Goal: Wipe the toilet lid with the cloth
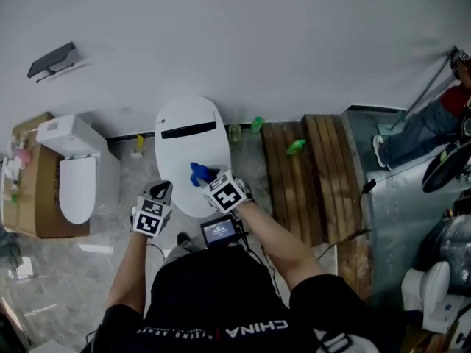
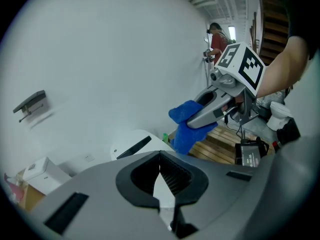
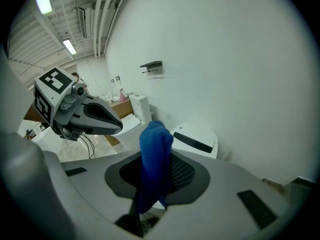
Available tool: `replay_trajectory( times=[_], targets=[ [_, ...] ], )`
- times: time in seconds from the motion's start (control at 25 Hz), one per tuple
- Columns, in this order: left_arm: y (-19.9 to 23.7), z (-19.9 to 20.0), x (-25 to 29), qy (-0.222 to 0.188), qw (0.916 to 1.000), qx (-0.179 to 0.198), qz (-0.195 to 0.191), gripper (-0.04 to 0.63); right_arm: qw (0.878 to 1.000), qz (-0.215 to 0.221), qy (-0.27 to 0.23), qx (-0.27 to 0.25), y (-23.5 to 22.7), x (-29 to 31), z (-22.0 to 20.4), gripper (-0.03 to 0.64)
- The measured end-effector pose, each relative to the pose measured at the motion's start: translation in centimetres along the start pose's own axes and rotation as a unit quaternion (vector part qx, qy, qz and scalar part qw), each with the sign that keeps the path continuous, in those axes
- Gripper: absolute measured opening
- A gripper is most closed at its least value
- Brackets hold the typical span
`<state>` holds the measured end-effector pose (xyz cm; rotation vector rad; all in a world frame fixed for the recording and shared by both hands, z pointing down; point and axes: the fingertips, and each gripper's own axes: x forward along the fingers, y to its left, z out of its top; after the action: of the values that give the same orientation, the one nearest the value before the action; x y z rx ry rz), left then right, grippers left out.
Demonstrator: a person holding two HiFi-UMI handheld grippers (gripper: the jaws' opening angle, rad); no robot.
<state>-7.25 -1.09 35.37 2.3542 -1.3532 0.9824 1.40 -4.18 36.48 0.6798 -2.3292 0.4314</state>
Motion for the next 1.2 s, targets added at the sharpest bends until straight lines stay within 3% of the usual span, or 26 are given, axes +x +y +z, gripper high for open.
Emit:
replay_trajectory(
  times=[0.28,0.56,0.96,1.2],
  targets=[
    [3.5,0.1,0.0,-0.004,0.9993,0.028,-0.025,0.011,0.999,-0.040,-0.021,0.026,0.7,0.7,2.9,0.095],
    [3.1,0.7,1.1,-0.006,0.9977,0.047,-0.048,0.011,0.997,-0.065,-0.023,0.045,-0.7,0.1,2.5,0.095],
    [0.7,0.6,3.2,0.010,0.9989,0.017,-0.043,0.011,0.998,-0.039,-0.003,0.041,-2.6,-0.3,0.1,0.095],
    [0.1,0.2,4.8,0.027,0.9993,-0.013,-0.021,0.011,0.999,-0.015,0.004,0.036,-4.2,0.7,-1.2,0.094]
  ],
)
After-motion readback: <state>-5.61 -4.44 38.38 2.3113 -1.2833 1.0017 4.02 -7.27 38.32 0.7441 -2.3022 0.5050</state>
